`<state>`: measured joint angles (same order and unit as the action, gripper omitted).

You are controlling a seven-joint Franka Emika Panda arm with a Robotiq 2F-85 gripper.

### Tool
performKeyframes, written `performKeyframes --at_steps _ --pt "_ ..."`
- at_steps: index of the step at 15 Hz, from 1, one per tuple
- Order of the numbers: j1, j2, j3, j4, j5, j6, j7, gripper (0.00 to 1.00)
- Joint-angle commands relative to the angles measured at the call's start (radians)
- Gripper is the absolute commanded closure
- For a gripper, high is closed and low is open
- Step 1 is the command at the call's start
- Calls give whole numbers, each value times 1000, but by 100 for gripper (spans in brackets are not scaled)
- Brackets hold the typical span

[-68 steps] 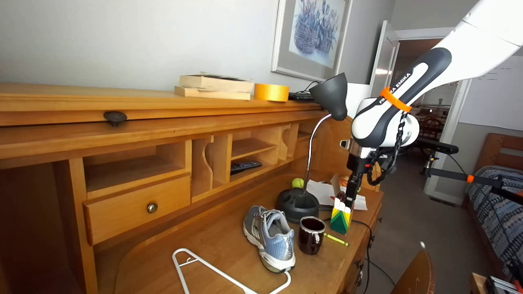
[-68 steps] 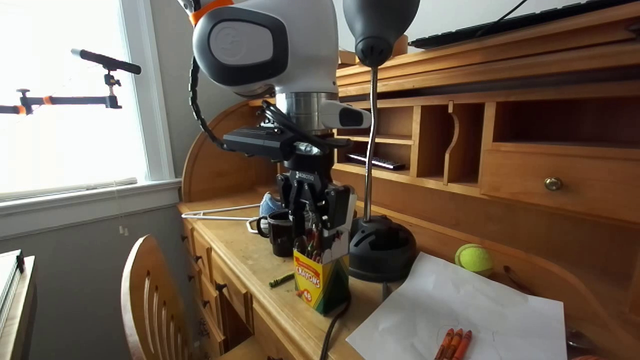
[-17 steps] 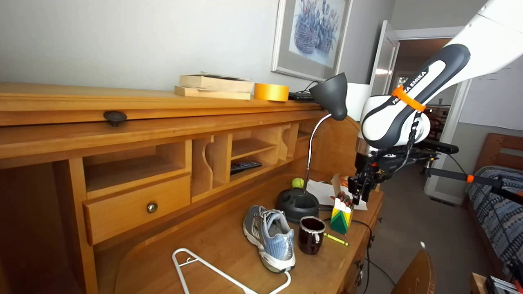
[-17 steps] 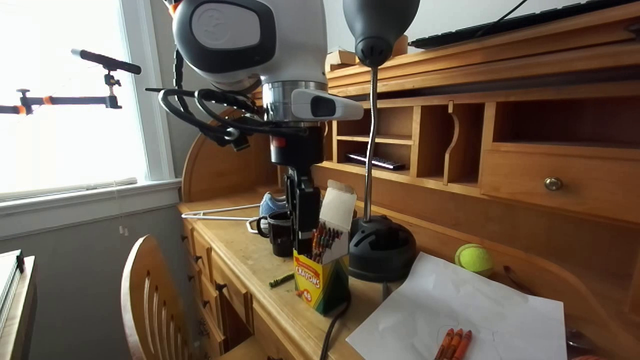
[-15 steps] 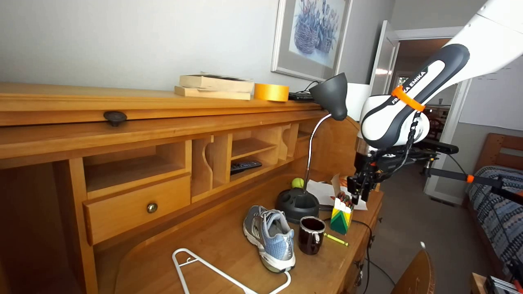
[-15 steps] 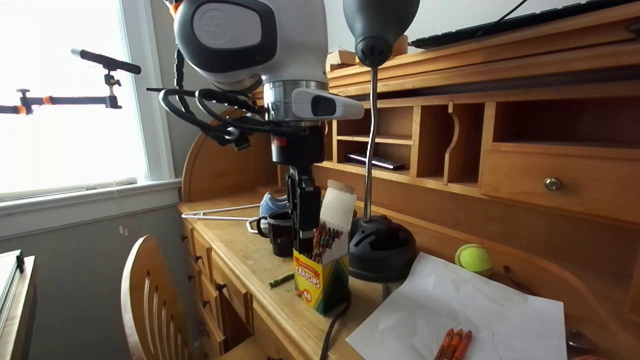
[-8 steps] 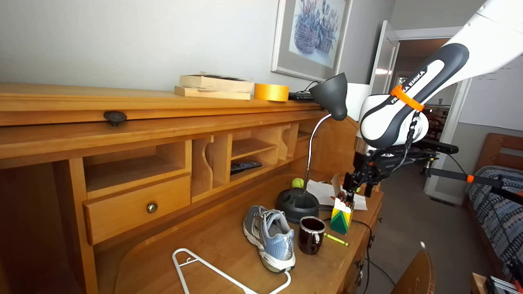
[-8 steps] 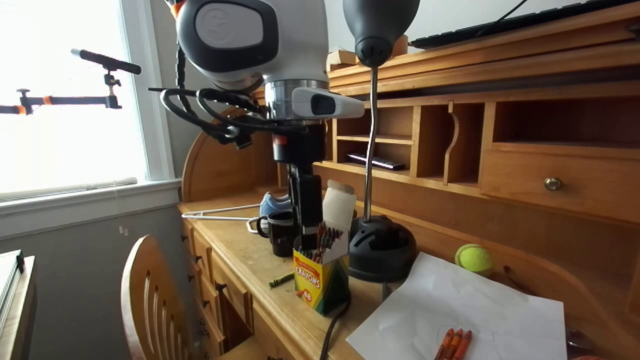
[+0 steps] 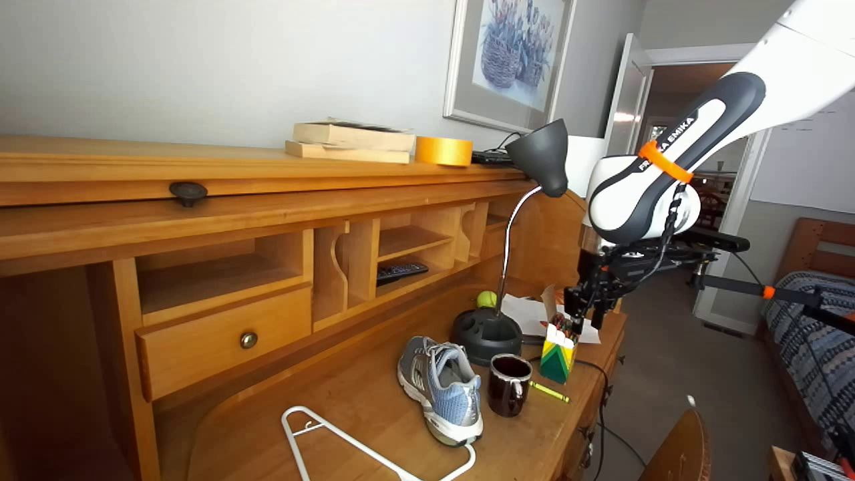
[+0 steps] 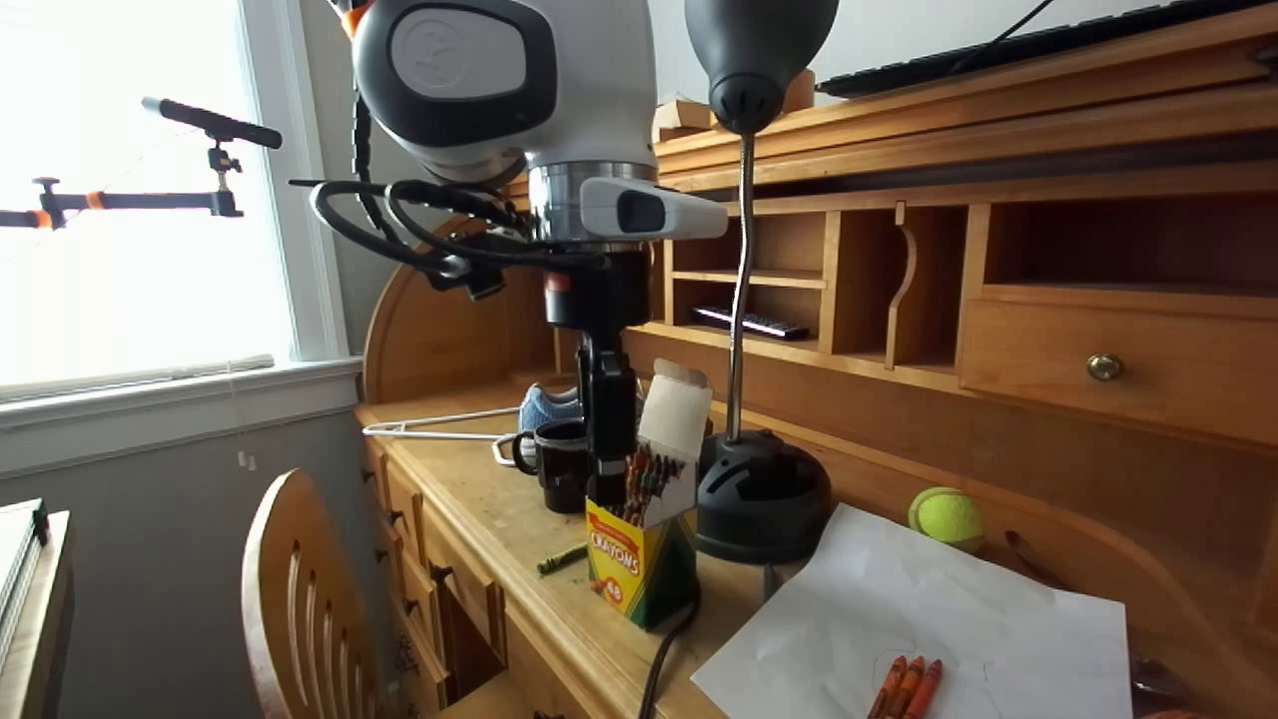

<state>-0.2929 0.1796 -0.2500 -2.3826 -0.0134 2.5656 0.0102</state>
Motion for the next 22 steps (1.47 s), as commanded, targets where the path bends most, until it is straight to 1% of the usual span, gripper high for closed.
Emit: performKeyframes --at_steps 1,5,7,10,11,12,19,22 --pt "18 24 -13 4 -17 7 40 40" --pt "28 43 -7 10 -12 7 44 36" --pt "33 50 -7 14 -10 10 51 37" --pt "37 53 -9 18 -8 14 61 41" --pt "38 52 -10 19 -9 15 67 40" --pt "38 52 -11 20 -10 17 72 42" --pt "42 56 -17 22 -20 24 94 46" --pt "43 61 -18 24 -21 25 98 47"
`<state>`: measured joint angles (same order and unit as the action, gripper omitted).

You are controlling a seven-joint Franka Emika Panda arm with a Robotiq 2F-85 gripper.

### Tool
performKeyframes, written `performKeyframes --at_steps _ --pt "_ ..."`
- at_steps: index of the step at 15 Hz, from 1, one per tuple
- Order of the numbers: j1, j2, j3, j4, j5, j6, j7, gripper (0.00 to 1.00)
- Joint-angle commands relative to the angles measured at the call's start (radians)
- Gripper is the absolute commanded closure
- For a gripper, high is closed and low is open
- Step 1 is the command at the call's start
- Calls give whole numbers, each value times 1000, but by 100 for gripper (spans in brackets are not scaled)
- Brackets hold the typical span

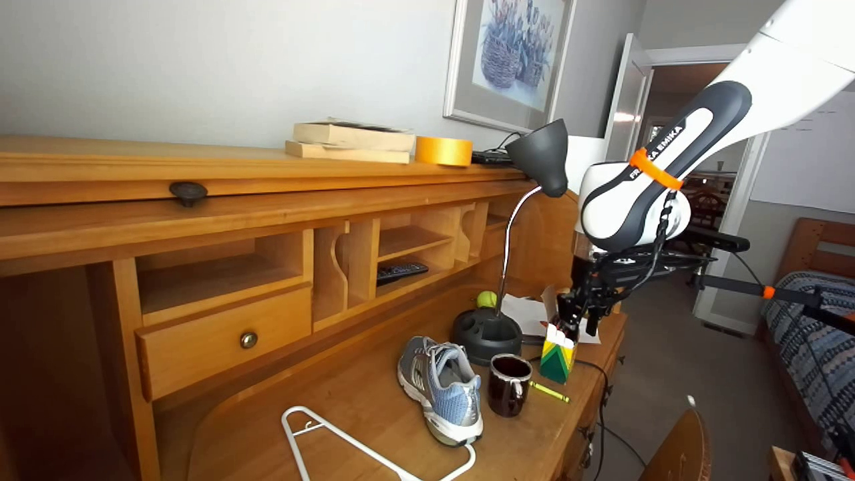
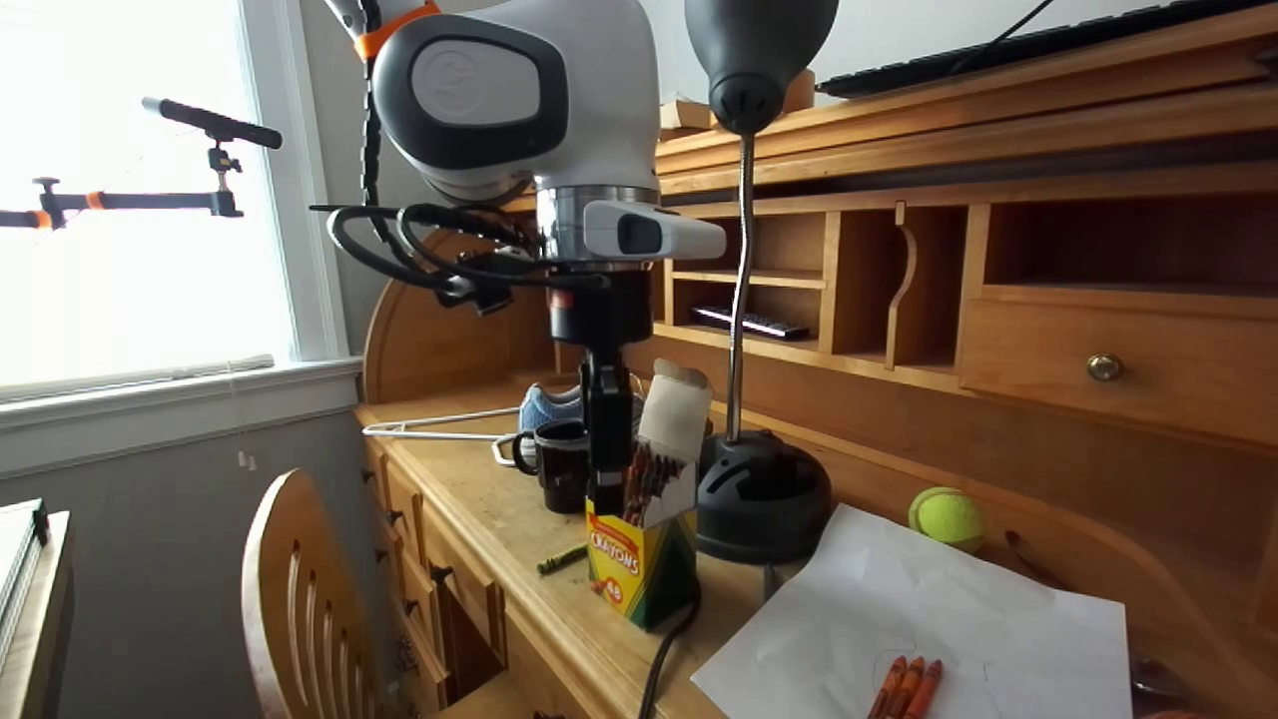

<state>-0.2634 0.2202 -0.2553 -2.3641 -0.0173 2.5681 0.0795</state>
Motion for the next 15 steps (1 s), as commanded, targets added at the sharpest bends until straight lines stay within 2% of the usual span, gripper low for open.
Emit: performKeyframes --at_steps 1,5,11,15 --pt "14 23 -12 6 -17 22 30 48" --pt "18 34 -13 11 -19 20 39 47" --pt "19 45 -17 23 -22 22 44 51" --pt "19 48 -18 26 -21 21 44 67"
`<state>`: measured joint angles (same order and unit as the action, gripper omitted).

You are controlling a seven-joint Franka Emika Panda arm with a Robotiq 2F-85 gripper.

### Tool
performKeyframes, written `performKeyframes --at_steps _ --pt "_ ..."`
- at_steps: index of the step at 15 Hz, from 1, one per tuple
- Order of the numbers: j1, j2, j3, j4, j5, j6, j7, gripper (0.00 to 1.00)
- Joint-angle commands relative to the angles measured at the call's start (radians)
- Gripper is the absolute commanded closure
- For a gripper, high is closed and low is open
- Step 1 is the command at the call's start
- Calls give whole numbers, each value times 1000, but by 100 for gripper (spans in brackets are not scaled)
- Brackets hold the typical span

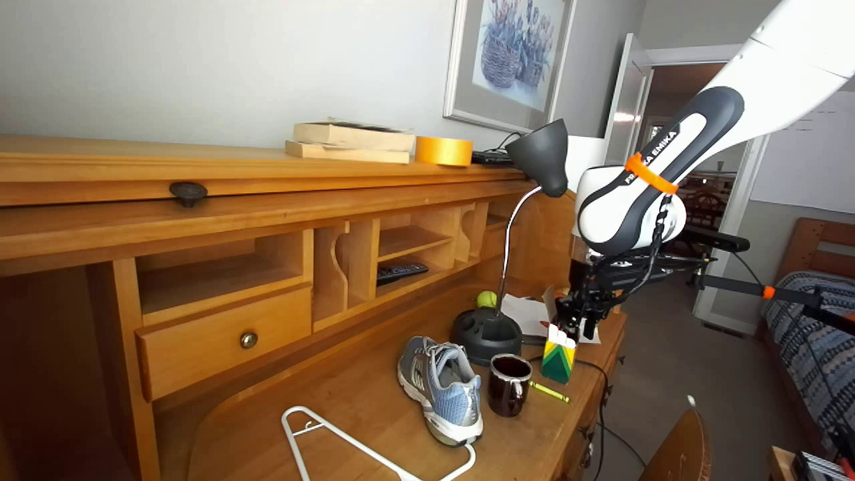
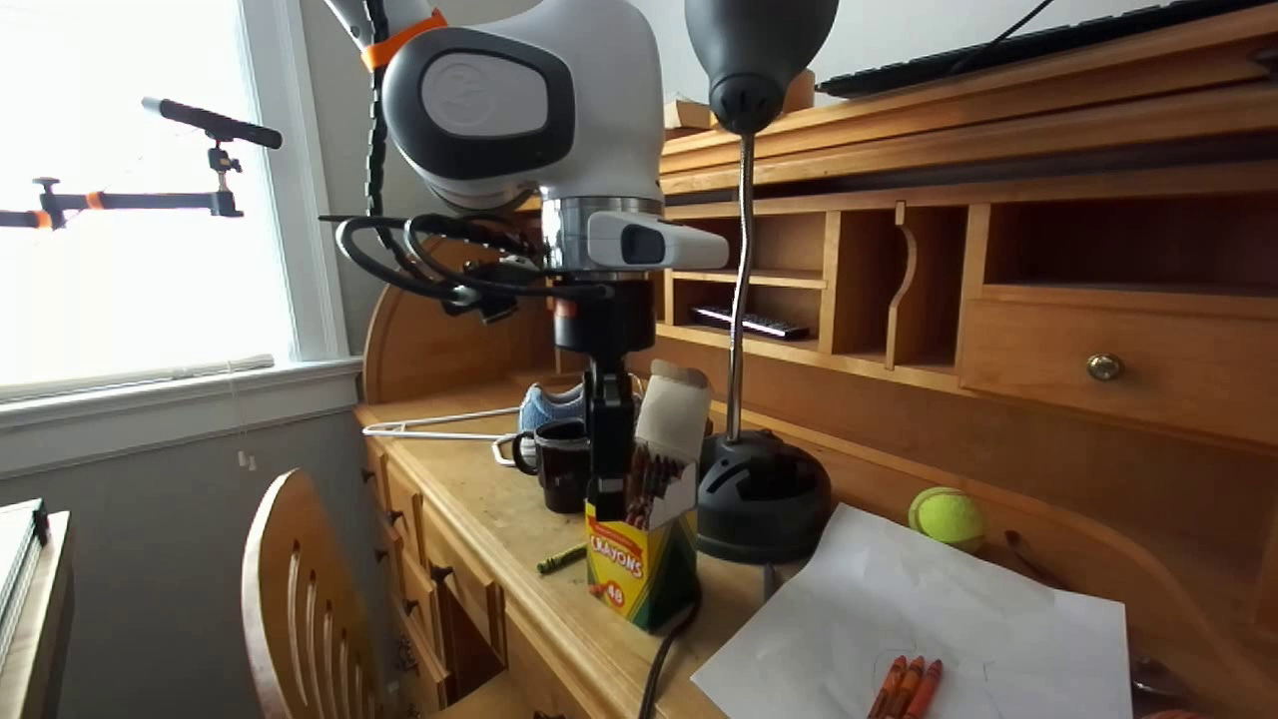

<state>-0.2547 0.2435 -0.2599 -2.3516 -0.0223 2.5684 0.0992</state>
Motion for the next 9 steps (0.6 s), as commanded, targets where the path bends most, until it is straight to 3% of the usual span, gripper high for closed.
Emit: performKeyframes --at_steps 1,8,9 --pt "10 26 -13 14 -16 20 24 74" --pt "10 29 -18 14 -19 18 29 77" --pt "11 30 -20 14 -20 17 32 82"
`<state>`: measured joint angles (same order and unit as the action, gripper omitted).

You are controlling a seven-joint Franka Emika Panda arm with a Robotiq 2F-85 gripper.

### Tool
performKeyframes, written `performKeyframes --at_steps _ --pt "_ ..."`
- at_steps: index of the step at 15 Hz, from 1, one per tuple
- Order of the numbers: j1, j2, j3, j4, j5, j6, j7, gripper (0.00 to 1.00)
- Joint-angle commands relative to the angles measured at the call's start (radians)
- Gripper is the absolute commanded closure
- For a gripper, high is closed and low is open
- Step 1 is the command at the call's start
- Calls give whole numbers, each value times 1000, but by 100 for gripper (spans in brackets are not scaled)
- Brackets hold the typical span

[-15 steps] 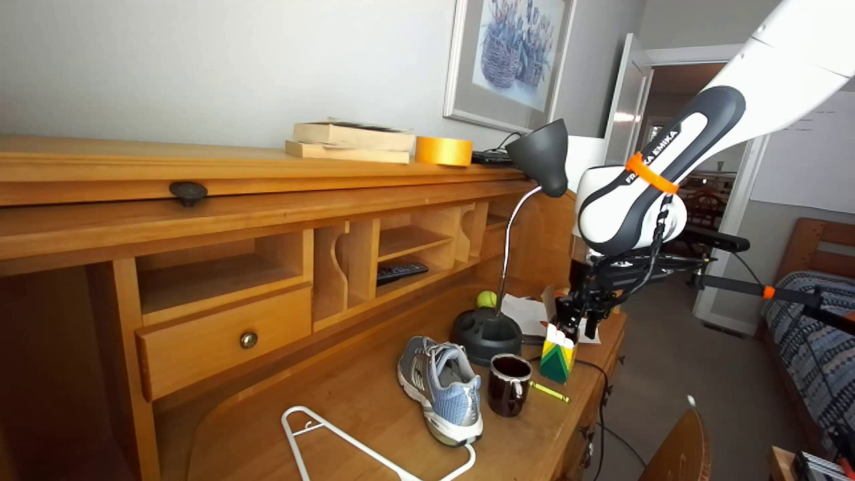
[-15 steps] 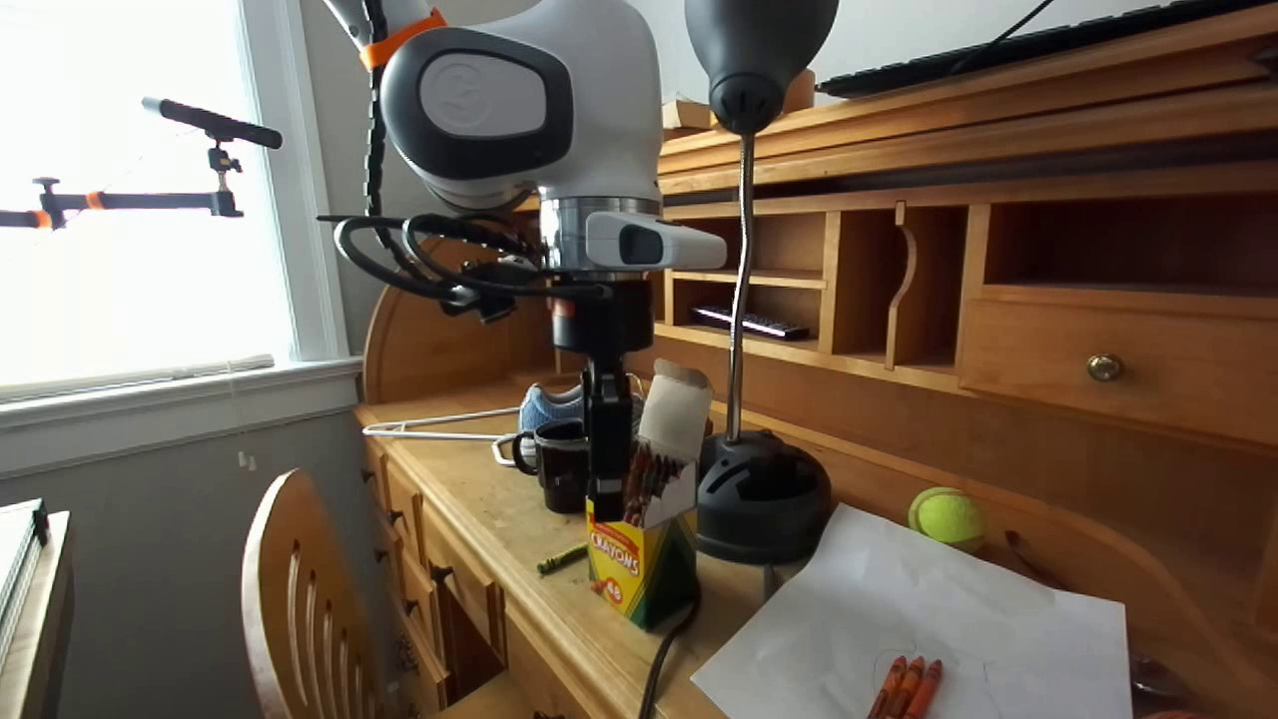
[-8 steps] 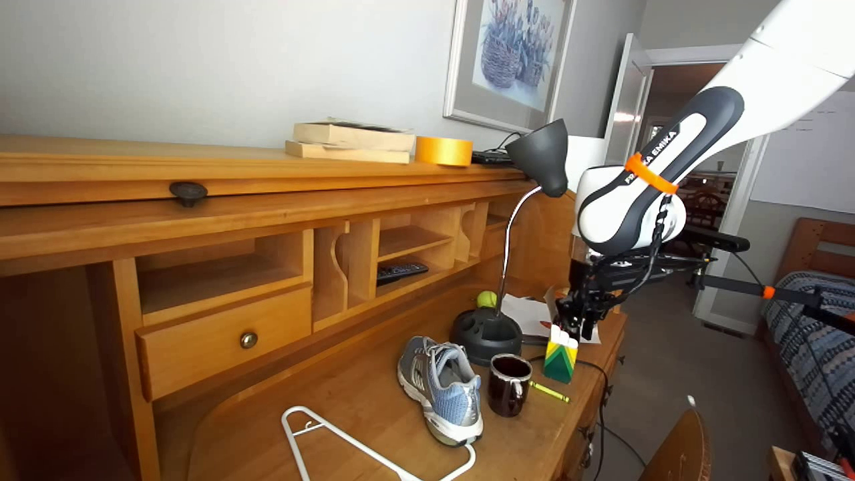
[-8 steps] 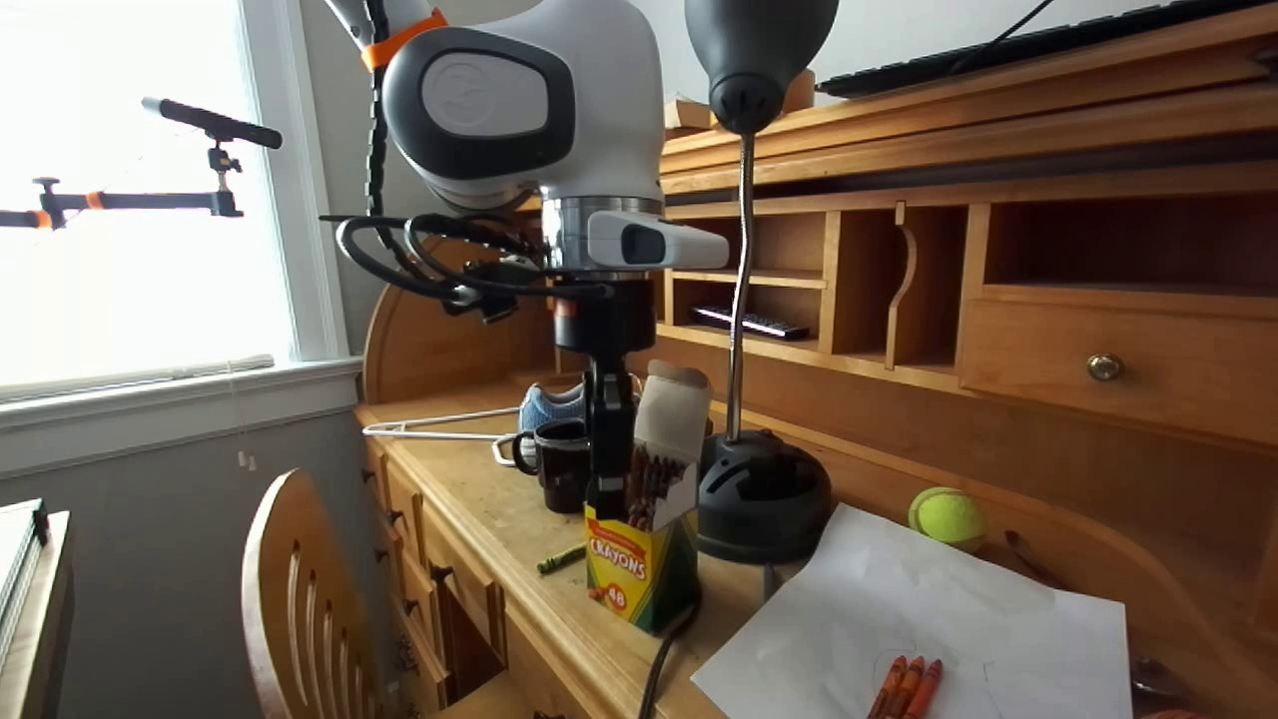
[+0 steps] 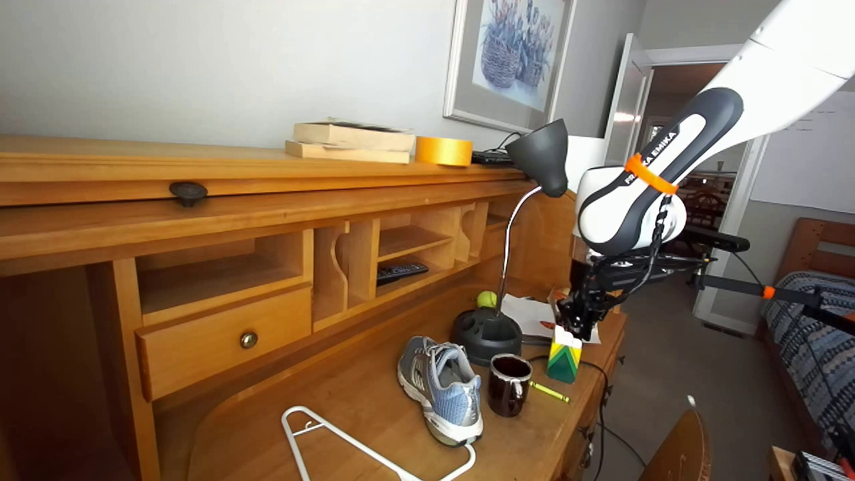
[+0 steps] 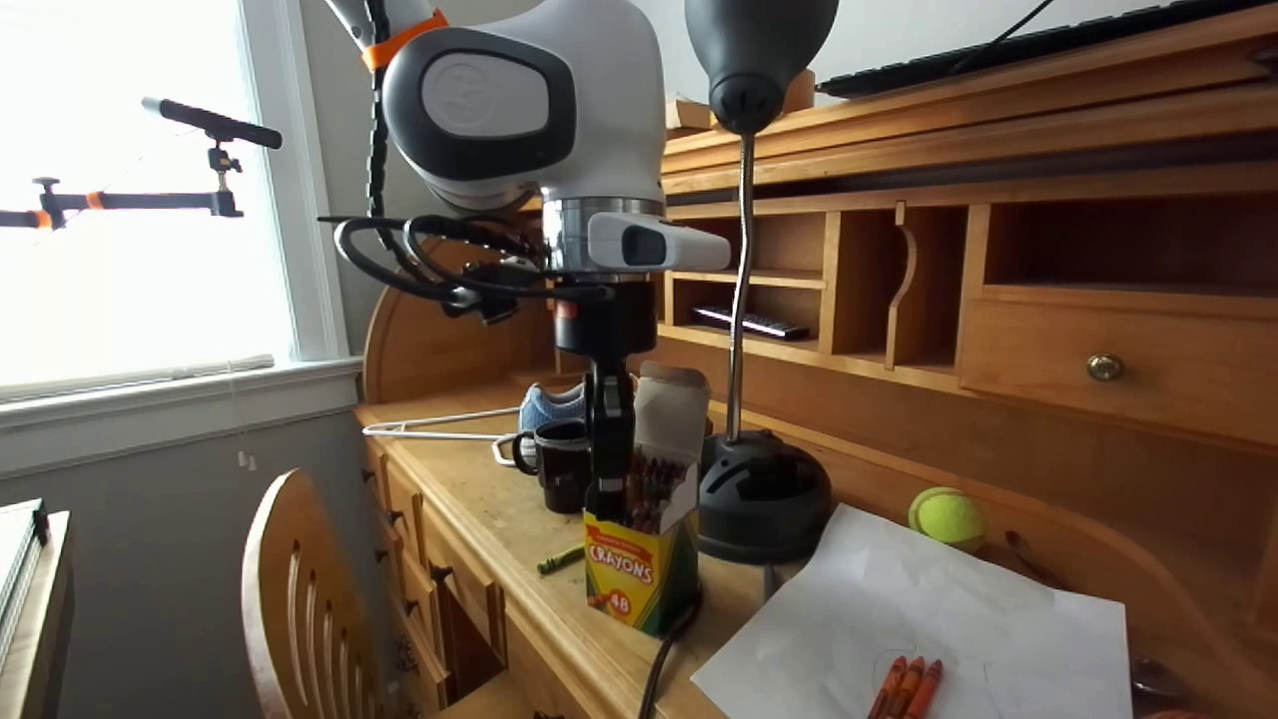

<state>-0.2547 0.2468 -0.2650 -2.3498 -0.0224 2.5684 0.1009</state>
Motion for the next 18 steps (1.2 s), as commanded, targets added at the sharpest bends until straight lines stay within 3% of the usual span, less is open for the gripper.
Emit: performKeyframes --at_steps 1,2,3,5,18 --pt "11 28 -16 12 -21 16 33 86" --pt "11 29 -17 13 -21 15 36 97" --pt "12 30 -19 14 -22 15 40 94" --pt "11 32 -22 18 -23 14 47 100" --pt "25 -5 -49 22 -54 6 107 98"
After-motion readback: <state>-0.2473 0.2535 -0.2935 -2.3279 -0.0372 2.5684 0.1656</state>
